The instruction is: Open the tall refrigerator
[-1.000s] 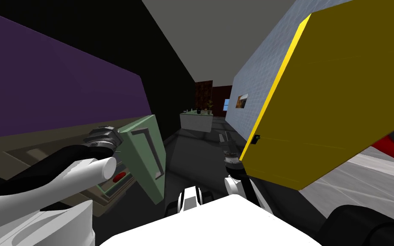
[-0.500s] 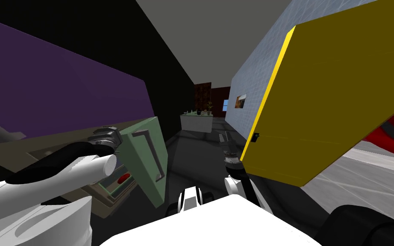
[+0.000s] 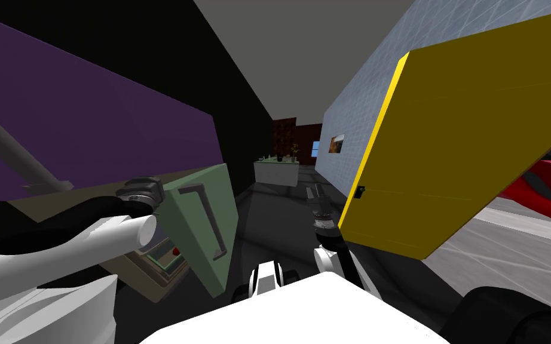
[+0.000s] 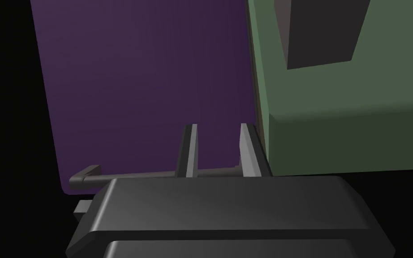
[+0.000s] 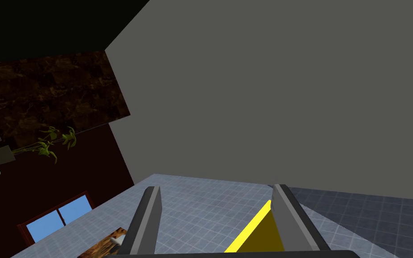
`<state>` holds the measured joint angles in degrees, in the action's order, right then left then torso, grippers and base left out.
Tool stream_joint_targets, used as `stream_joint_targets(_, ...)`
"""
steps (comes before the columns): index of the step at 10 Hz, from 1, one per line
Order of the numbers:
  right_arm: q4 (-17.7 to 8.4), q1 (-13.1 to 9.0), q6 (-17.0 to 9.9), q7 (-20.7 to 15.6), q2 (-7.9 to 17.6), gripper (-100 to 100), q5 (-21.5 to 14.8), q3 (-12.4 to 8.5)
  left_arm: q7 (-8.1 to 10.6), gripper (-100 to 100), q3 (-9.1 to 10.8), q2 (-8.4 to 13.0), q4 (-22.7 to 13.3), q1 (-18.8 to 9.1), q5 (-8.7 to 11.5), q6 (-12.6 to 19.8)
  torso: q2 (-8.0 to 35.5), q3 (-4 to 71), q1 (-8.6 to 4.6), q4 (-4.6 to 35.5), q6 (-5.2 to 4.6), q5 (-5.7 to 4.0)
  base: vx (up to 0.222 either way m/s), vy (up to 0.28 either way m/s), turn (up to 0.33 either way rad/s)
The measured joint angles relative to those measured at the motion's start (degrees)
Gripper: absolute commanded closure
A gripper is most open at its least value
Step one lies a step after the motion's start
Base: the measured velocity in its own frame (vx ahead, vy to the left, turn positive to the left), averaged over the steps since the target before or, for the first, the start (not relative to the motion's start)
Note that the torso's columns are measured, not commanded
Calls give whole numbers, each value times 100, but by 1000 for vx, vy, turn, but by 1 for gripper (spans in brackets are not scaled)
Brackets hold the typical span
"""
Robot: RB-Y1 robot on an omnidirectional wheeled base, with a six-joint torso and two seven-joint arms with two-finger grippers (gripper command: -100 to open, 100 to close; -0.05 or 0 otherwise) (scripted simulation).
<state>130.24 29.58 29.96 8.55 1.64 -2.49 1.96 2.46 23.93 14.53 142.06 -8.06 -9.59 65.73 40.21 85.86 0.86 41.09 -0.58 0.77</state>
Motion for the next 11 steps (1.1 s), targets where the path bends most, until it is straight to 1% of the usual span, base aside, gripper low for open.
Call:
stream_joint_targets(2,0,0,0,0,0,0,0,0,-112,-100,57,165,35,-58,58,175,4,-3,-2,2,-2,0,-8,93,-29)
stream_joint_targets(3,0,0,0,0,0,0,0,0,-163,-100,45,203,71,-69,34,249,3,-3,2,1,-3,2,-5,127,-57)
stream_joint_targets(6,0,0,0,0,0,0,0,0,-352,-100,92,423,118,-100,76,506,-1,-2,28,-2,-1,14,-7,139,-14)
stream_joint_targets(9,0,0,0,0,0,0,0,0,-497,-100,156,621,55,-144,100,711,-8,1,-1,-7,-14,9,-17,104,-25)
stream_joint_targets(10,0,0,0,0,0,0,0,0,-555,-100,179,718,27,-212,119,841,-7,1,-1,-7,-17,10,-20,137,-54)
stream_joint_targets(11,0,0,0,0,0,0,0,0,-628,-100,218,806,-15,-175,151,912,-7,-1,22,-9,-11,20,2,136,-8)
